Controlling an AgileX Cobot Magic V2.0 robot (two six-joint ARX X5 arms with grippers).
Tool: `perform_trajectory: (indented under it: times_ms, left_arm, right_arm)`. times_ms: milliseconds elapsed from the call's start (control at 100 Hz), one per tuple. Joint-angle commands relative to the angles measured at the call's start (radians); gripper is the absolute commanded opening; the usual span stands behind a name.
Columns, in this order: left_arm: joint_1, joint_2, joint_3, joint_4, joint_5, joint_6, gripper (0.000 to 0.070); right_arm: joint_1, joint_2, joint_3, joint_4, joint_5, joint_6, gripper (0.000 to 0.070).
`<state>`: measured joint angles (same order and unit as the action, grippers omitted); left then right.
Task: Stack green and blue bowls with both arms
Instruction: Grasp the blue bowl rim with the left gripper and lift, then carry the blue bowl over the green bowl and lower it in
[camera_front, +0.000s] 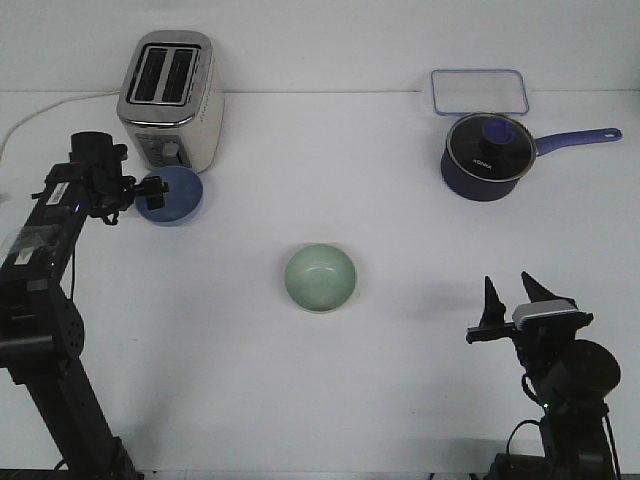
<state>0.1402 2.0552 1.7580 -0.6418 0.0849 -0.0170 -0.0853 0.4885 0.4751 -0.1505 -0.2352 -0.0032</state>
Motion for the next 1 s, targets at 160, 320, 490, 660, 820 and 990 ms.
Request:
perform_trajectory:
  times_ms: [160, 320, 490, 660, 820, 990]
  left_arm:
    - [0.005, 0.039, 0.022, -0.014, 0.006, 0.006, 0.0128]
    - [0.005, 0.040, 0.022, -0.019, 0.006, 0.005, 0.0005]
    - [0.013, 0.032, 0.023, -0.026, 0.095, -0.003, 0.0006]
    - [0.030, -0.024, 0.023, -0.066, 0.164, -0.002, 0.0006]
    - [0.051, -0.125, 0.023, -0.129, 0.246, -0.001, 0.0006]
    - [0.050, -0.243, 0.023, -0.212, 0.262, -0.007, 0.0006]
  right_arm:
    - [0.002, 0.003, 0.000, 0.008, 0.000, 0.006, 0.0398]
    - [0.002, 0.003, 0.000, 0.008, 0.000, 0.006, 0.0398]
    - [0.002, 0.003, 0.000, 0.008, 0.000, 0.006, 0.0398]
    - [0.002, 0.003, 0.000, 0.008, 0.000, 0.006, 0.0398]
    - [0.002, 0.003, 0.000, 0.008, 0.000, 0.006, 0.0398]
    - [0.001, 0.003, 0.000, 0.008, 0.001, 0.006, 0.0398]
